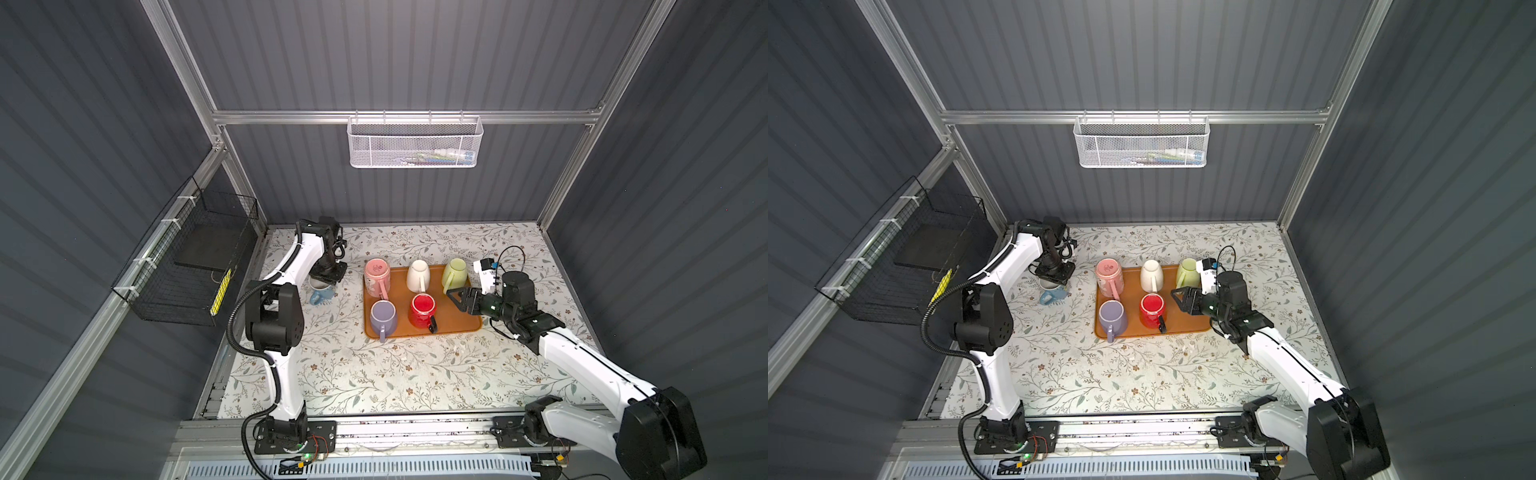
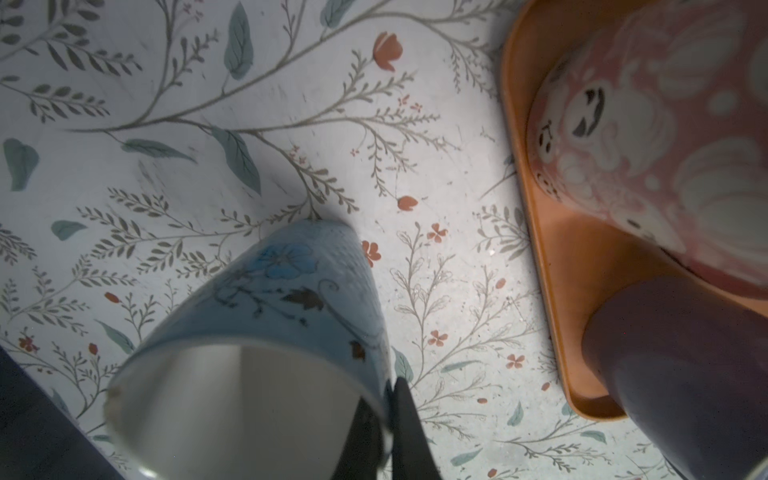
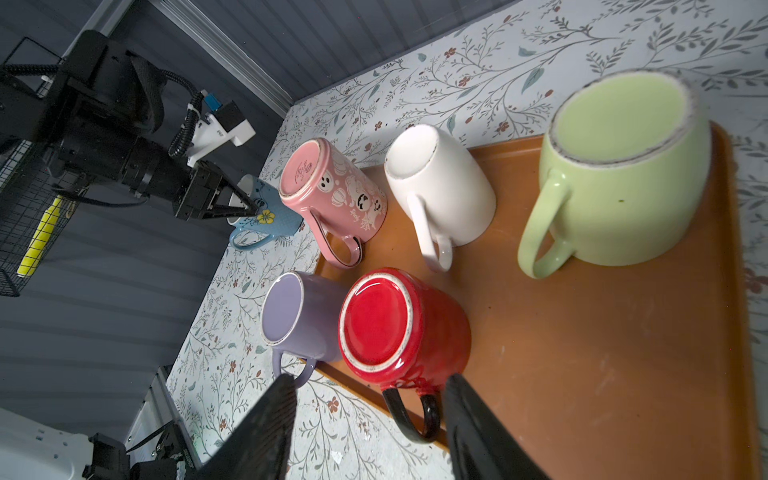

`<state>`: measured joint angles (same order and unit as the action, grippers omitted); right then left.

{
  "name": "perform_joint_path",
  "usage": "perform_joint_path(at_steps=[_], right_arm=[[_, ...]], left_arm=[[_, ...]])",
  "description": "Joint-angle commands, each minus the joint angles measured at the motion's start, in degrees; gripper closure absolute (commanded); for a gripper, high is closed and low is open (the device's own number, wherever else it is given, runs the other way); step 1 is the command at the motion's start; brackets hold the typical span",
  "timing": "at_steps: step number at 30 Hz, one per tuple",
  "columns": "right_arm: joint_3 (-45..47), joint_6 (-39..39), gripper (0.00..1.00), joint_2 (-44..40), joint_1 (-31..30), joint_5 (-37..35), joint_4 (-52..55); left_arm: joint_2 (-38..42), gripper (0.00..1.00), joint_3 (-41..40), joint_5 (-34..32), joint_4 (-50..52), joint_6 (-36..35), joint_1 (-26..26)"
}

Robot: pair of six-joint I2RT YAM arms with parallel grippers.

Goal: Turn the mug right side up
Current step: Place the mug at the top-left of the table.

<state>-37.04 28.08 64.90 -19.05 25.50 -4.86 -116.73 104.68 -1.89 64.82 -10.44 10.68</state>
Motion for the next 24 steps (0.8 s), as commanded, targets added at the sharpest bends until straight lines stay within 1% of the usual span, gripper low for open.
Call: perform_joint_path(at_steps=[1, 3, 5, 10, 13, 16, 18, 22, 24], right_arm=[[-0.46, 0.07, 0.41, 0.46, 0.17, 0.38, 0.47], [-0.75, 0.20, 0.41, 0.59, 0.11, 0.93, 0.56], [-1.07, 0.24, 0.41, 0.49, -0.07, 1.22, 0.55], [-2.20, -0.15, 0.41, 0.26, -0.40, 0.88, 1.87], [-2.18, -0.13, 0.41, 0.35, -0.51, 0.61, 1.96], [-2.10, -0.03, 0.41, 0.53, -0.72, 0.62, 2.01], [-2.13, 0.15, 0.41, 0.70, -0.90, 0.61, 1.78], [-2.47, 0.21, 0.41, 1.22, -1.25, 0.62, 1.82], [-2.62, 0.06, 0.41, 1.30, -1.59, 0.61, 2.05]], left_arm=[[-2.57, 1.00, 6.26, 0.97, 0.00, -2.61, -0.83], [-5.85, 1.00, 9.95, -0.64, 1.30, -3.12, -0.96], [-9.18, 1.00, 13.83, 0.52, 3.00, -3.10, -1.59], [-13.43, 1.00, 19.58, 3.03, 4.21, -3.89, -1.92], [-14.64, 1.00, 21.71, 2.95, 4.89, -4.15, -1.98], [-14.54, 1.00, 21.15, 2.57, 4.67, -4.15, -1.98], [-14.13, 0.96, 20.16, 2.03, 4.23, -4.39, -1.98], [-13.86, 0.79, 18.91, 0.51, 3.13, -4.02, -2.24], [-13.70, 0.75, 18.51, -0.21, 3.23, -3.78, -2.24]])
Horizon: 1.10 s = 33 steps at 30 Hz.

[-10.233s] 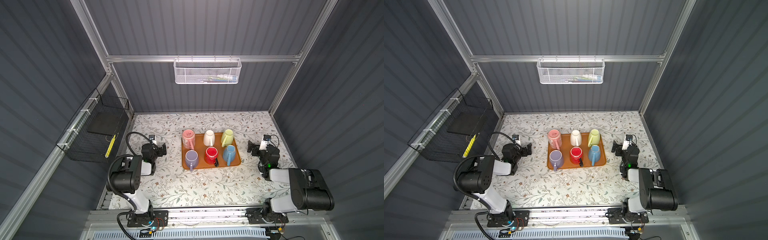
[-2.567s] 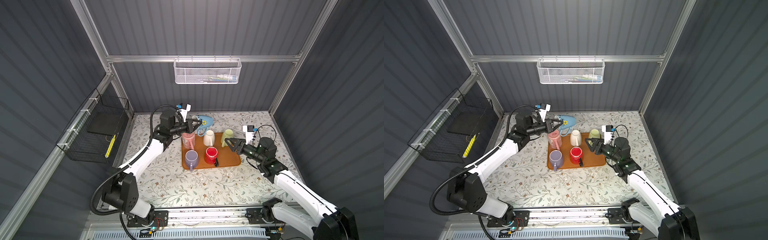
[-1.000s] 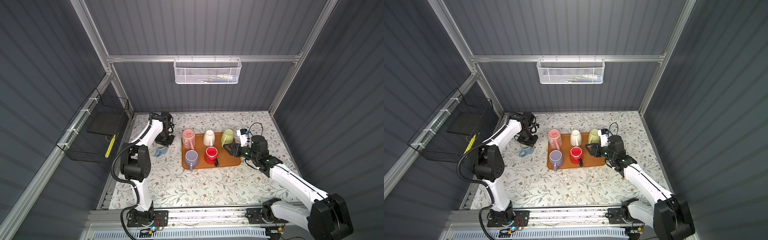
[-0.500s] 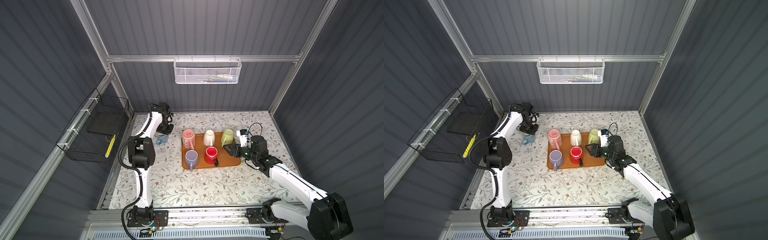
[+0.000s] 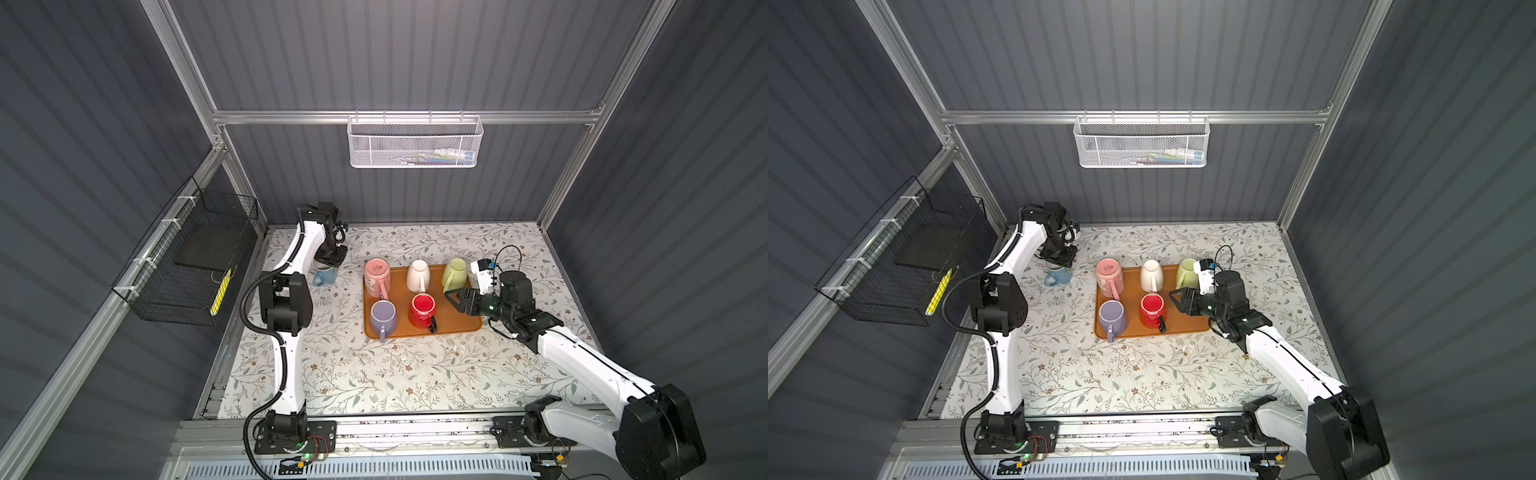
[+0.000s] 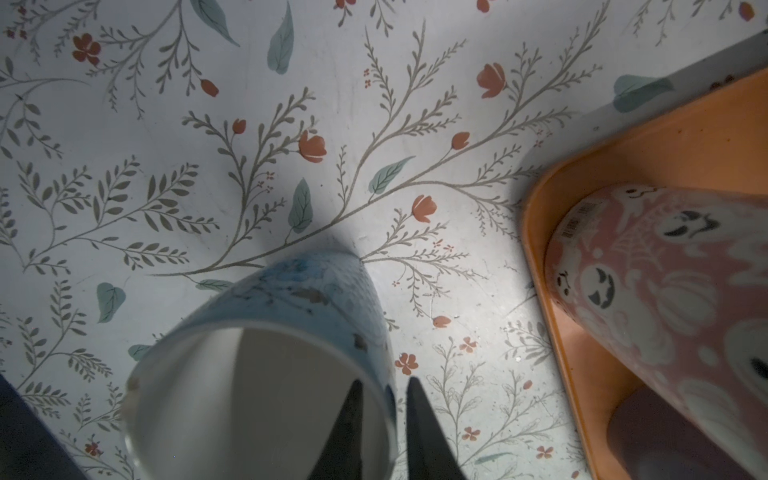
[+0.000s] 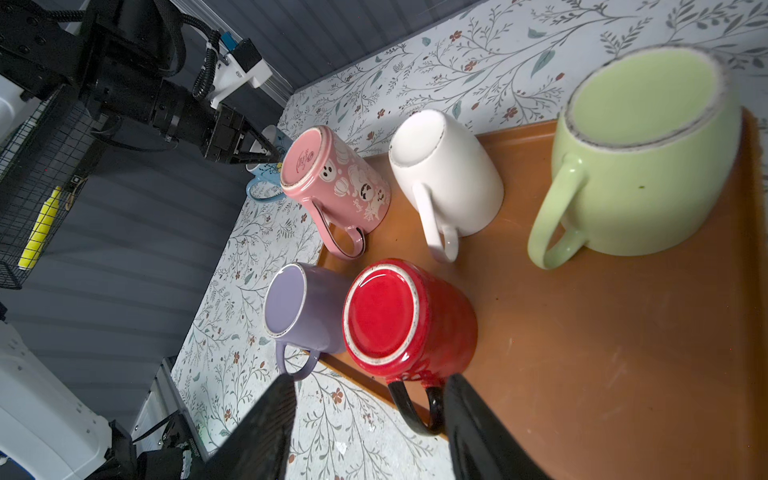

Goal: Turn the mug right side up
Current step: Place the mug at the top-left of the table, then pick up the mug from the tray.

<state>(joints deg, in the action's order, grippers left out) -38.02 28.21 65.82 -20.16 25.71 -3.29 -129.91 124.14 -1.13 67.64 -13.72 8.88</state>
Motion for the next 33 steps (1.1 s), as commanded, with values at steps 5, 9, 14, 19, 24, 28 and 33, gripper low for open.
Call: perform_joint_path(at_steps=[5, 9, 14, 19, 24, 28, 33], right_arm=[[-1.84, -0.39, 0.41, 0.23, -1.22, -0.35, 1.59], [-2.93, -1.73, 0.40, 0.28, -2.08, -1.58, 3.57], [-5.80, -5.60, 0.40, 0.81, -4.80, -5.92, 9.01], [-7.11, -8.28, 0.40, 1.66, -7.78, -11.62, 13.28], [-7.15, -10.21, 0.38, 2.45, -11.35, -15.98, 15.25], [-8.95, -12.17, 0.37, 5.25, -16.06, -20.62, 17.39], [-11.19, -16.88, 0.36, 10.22, -19.24, -25.19, 20.52]], left_arm=[[1.82, 0.40, -1.93, -2.85, -2.53, -0.19, -0.45], [2.95, 0.21, 1.72, -2.88, -1.80, 0.00, -0.40], [8.33, 0.18, 3.98, -0.14, -2.61, 0.16, -0.14], [16.90, 0.18, 0.87, 3.34, -3.53, 1.12, 1.22], [35.14, 0.17, -22.08, 7.08, -20.84, 5.39, 5.99], [49.89, 0.16, -44.78, 8.88, -40.80, 10.76, 12.41], [59.99, 0.16, -57.65, 10.14, -52.87, 16.04, 13.48]])
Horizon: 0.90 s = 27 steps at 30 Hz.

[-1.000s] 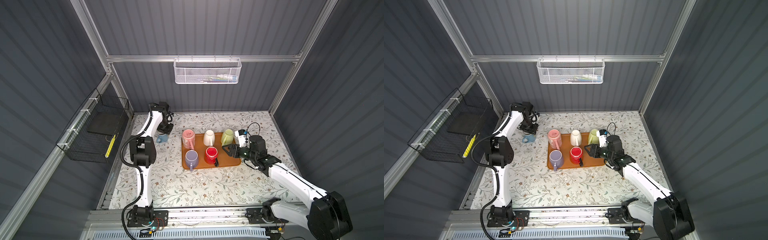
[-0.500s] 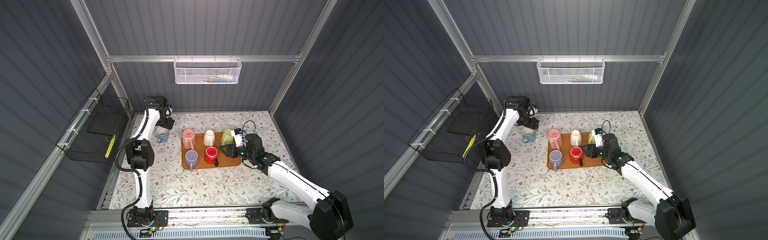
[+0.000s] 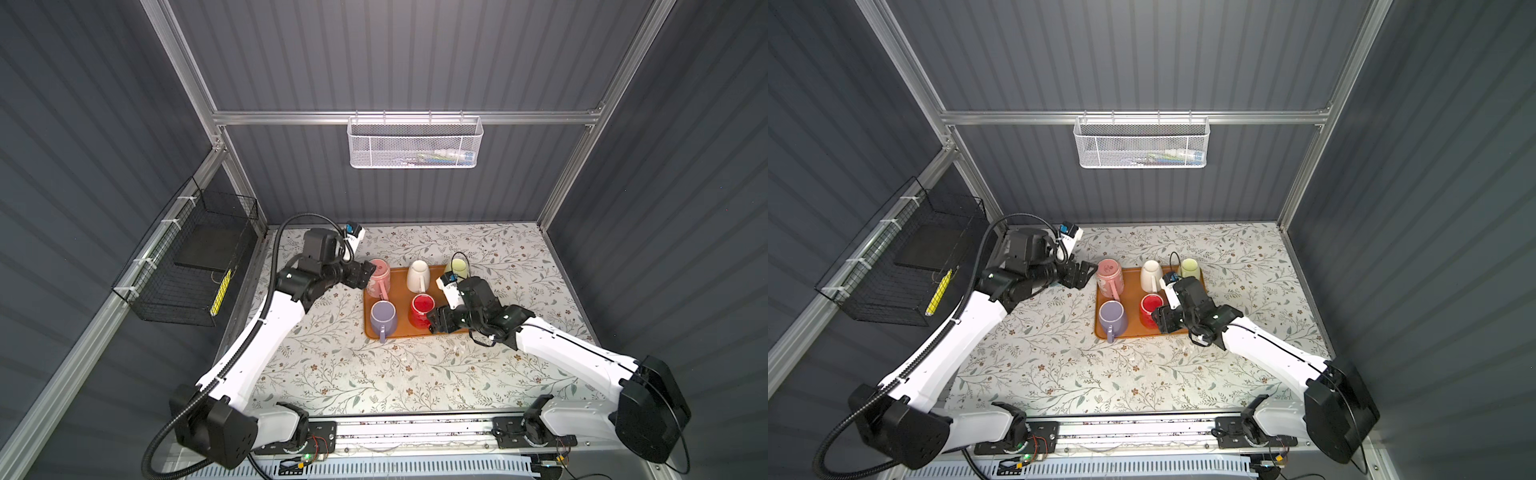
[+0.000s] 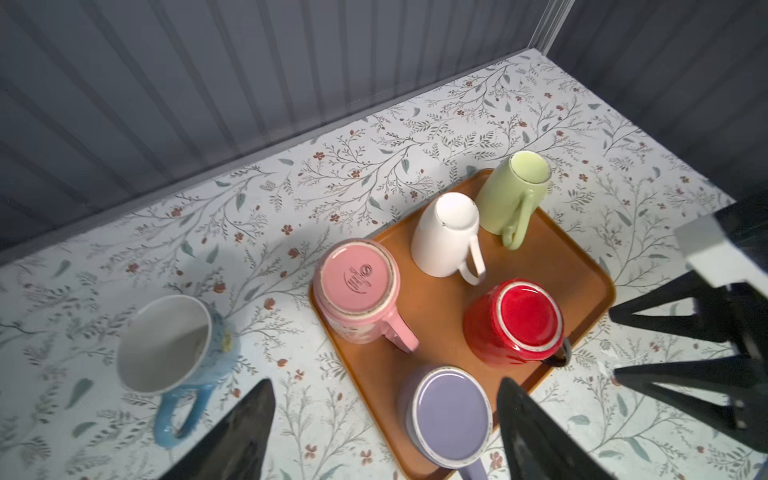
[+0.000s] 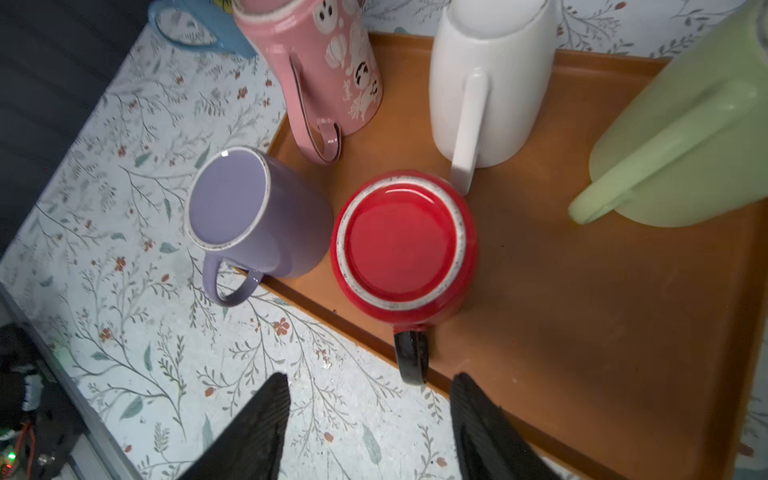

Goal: Turn the mug right side up
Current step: Pick up the mug from the tray.

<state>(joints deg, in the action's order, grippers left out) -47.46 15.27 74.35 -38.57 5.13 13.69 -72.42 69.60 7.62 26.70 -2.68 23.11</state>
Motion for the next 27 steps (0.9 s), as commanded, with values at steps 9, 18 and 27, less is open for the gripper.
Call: perform_joint_path(at_steps=[9, 18, 27], right_arm=[[-9.26, -11.39, 0.35, 12.64, -1.77, -5.64, 10.14], [-9.24, -10.66, 0.35, 16.33, -2.66, -3.81, 10.61], [-8.00, -10.20, 0.42, 20.98, -3.18, -5.75, 8.90]], left_arm=[[7.14, 0.00, -11.14, -2.21, -15.83, 8.06, -0.70], [6.99, 0.00, -13.91, -5.20, -17.27, 9.53, -0.79], [3.53, 0.00, -11.57, -2.48, -15.31, 6.28, -0.79]])
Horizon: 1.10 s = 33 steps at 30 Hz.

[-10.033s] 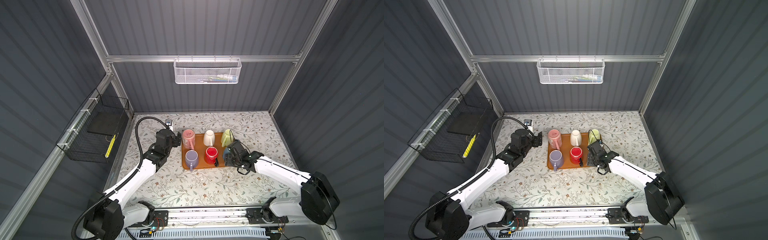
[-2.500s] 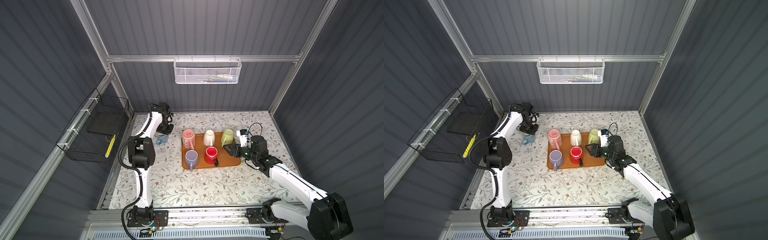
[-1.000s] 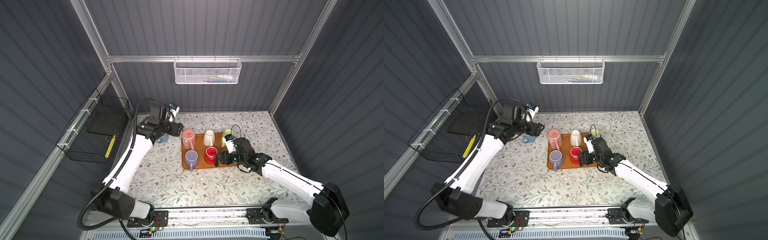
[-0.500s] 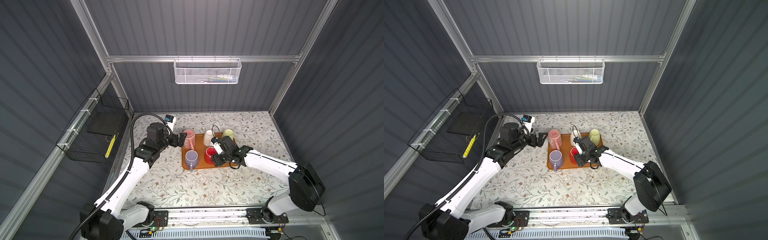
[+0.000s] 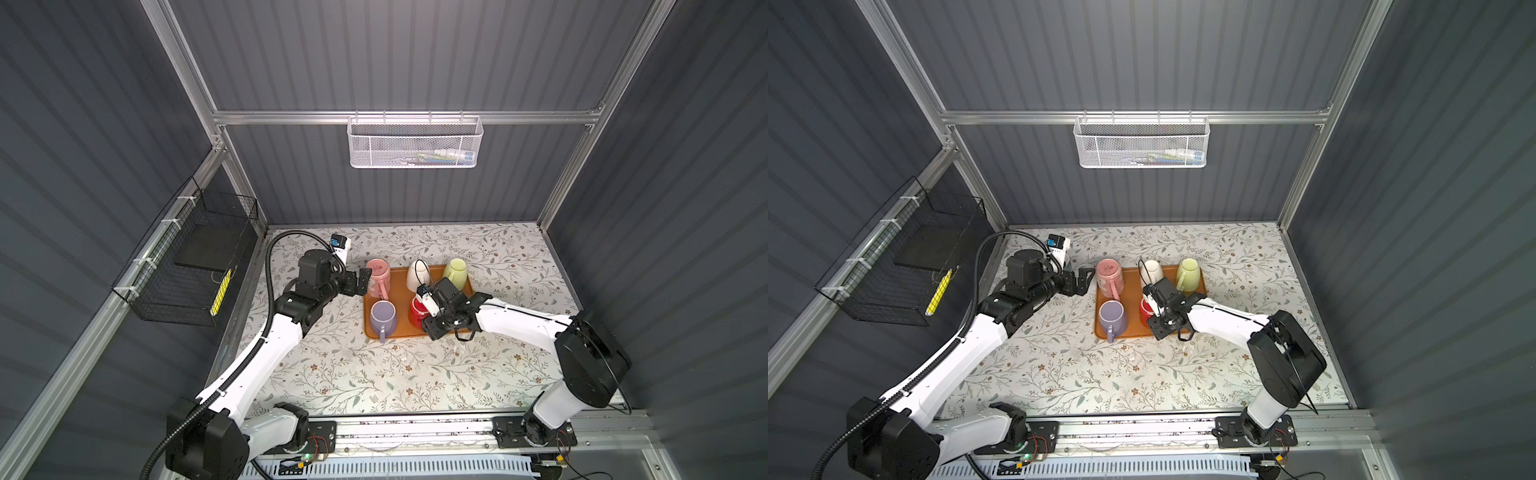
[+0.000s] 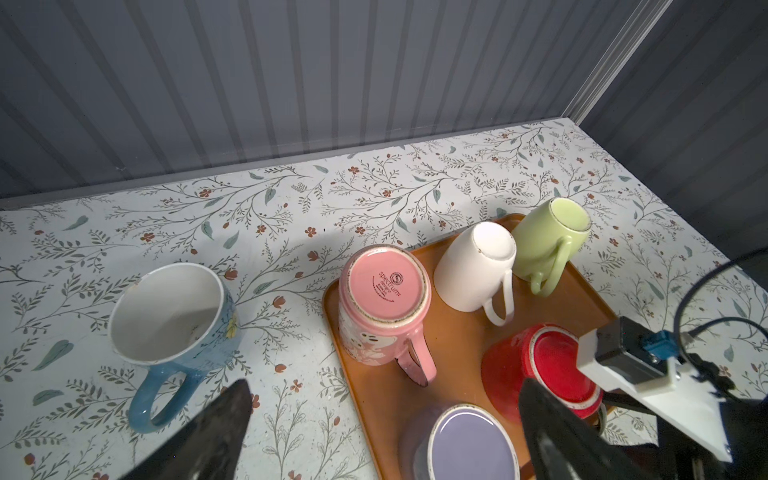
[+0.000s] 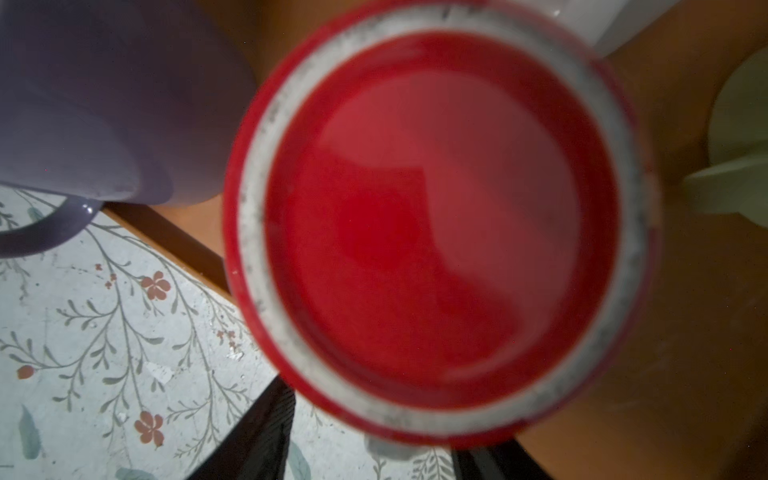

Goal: Turn the mug right side up
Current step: Pick up the mug from the tray.

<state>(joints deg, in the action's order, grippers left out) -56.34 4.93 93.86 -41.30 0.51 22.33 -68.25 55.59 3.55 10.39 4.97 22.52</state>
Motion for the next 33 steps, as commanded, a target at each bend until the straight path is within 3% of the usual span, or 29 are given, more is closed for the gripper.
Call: perform_joint_path(at_steps=[1, 17, 26, 33], right_arm=[[0.72, 0.36, 0.43, 1.96, -0.45, -1.09, 0.26], [2.83, 2.82, 0.72, 2.53, -0.80, -4.46, -6.20], [1.35, 2.78, 0.78, 4.37, -0.80, -6.13, -6.06], [0.50, 2.68, 0.92, 3.76, -0.80, -5.68, -5.61]], left_arm=[[-0.92, 0.00, 2.70, 1.72, 1.25, -1.77, -0.20], [-4.51, 0.00, 4.50, 3.76, 0.25, -2.38, -0.20], [-4.79, 0.03, 4.56, 4.66, 1.33, -3.04, -0.20], [-4.98, 0.03, 4.88, 4.53, 1.68, -3.04, -0.20]])
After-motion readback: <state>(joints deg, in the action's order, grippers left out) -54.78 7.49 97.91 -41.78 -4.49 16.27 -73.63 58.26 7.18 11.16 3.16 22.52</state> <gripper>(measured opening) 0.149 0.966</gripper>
